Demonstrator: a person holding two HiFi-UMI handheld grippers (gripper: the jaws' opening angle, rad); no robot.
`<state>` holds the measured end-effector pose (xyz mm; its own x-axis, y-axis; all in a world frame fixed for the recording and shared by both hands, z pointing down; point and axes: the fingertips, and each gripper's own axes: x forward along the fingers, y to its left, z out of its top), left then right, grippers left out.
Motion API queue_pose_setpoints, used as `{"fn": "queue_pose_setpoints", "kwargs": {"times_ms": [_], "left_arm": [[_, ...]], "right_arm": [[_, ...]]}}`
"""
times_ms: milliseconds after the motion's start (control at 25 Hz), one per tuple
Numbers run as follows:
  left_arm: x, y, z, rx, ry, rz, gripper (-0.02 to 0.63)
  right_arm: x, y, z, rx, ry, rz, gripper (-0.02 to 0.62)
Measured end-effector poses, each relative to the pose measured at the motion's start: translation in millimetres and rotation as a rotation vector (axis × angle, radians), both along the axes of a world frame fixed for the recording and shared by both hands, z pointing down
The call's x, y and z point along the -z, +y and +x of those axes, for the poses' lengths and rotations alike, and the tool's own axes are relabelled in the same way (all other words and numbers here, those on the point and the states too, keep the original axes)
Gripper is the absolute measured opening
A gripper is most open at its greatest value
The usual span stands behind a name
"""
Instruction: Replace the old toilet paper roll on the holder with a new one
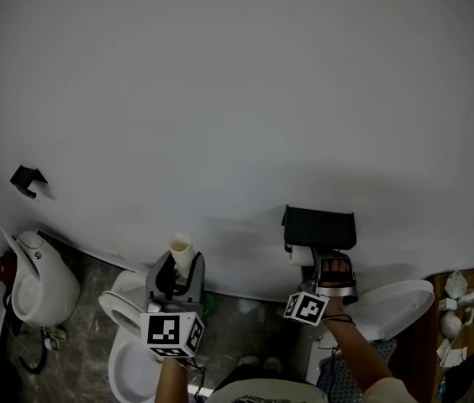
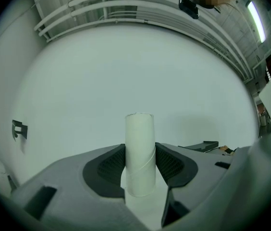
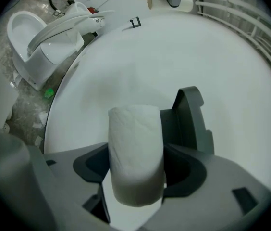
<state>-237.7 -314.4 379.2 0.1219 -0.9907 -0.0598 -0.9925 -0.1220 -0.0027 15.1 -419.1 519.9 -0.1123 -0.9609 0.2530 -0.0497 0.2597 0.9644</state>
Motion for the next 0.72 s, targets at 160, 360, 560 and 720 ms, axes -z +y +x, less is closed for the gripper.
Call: {"fn": "queue_pose_setpoints", "kwargs": {"times_ms": [160, 360, 560, 720], "left_arm": [[1.3, 1.7, -1.4, -0.001, -0.003, 0.002, 0.192], [3.4, -3.6, 10.6, -0.031, 0.003, 0.01, 0.192], [8.2, -12.6, 35.3, -0.077, 0.014, 0.017, 0.192], [17.4, -20.3, 59.2, -0.126, 0.037, 0.031, 0.192]], "right_arm": [[1.4, 8.5, -5.9, 0.017, -0.037, -0.015, 0.345], [6.2, 27.2, -5.1, 0.034, -0.125, -0.056, 0.37], [20.4, 57.5, 4.8, 0.032, -0.33, -0.155, 0.362], [62.3, 72.6, 27.0, -0.012, -0.754, -0.18, 0.299]]}}
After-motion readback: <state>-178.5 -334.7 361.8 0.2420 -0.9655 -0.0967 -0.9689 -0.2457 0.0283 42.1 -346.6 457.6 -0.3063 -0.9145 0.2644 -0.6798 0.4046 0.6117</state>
